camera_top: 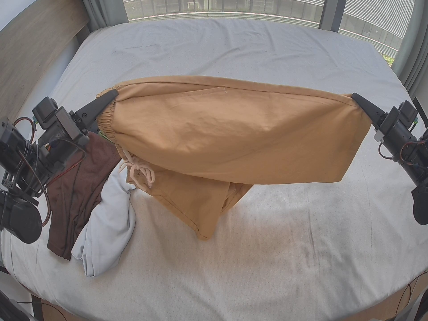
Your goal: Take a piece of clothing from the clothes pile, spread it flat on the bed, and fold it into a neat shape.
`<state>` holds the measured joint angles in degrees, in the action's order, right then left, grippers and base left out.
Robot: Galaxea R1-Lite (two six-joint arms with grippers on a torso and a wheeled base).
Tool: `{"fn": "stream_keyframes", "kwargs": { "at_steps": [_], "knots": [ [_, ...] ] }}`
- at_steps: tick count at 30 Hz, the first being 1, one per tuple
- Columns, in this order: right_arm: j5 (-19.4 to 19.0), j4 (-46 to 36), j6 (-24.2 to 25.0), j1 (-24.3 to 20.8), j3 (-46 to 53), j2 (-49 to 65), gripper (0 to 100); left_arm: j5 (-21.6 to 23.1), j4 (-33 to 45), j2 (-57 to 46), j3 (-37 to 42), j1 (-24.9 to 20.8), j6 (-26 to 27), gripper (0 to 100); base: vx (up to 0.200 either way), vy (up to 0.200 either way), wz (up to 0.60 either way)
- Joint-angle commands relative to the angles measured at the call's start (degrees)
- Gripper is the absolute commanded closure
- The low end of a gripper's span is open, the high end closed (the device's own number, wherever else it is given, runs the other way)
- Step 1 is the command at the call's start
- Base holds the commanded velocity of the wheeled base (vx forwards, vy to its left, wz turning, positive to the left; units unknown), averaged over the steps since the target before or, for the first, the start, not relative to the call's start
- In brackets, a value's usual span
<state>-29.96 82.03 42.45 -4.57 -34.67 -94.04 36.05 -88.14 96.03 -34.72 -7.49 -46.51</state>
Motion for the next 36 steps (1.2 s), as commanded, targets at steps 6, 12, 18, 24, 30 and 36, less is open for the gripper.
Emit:
{"fn": "stream_keyframes", "kwargs": {
  "at_steps": [6,12,18,24,30,36],
  "knots": [
    [-0.09,-0.12,0.09,1.41,-4.09,-5.81,100,-2.65,-0.10,4.08,-2.63,0.10,0.10,100,0.000,0.000,0.00],
    [-0.09,-0.03,0.18,1.50,-7.17,-8.88,100,-4.85,-0.19,6.89,-5.01,-0.16,0.10,100,0.000,0.000,0.00],
    [-0.09,-0.56,0.09,1.50,-11.12,-11.17,100,-6.60,-0.19,9.00,-6.68,-1.48,0.19,100,0.000,0.000,0.00],
    [-0.09,-0.82,0.18,1.50,-14.55,-13.89,100,-9.77,0.07,12.08,-9.93,-1.83,0.45,100,0.000,0.000,0.00],
    [-0.09,-0.82,0.18,1.58,-17.89,-17.14,100,-11.88,0.16,15.33,-12.83,-2.62,1.16,100,0.000,0.000,0.00],
    [-0.01,-0.82,0.18,2.46,-20.79,-18.99,100,-14.78,0.16,19.02,-17.58,-3.50,2.56,100,0.000,0.000,0.00]
  ]
}}
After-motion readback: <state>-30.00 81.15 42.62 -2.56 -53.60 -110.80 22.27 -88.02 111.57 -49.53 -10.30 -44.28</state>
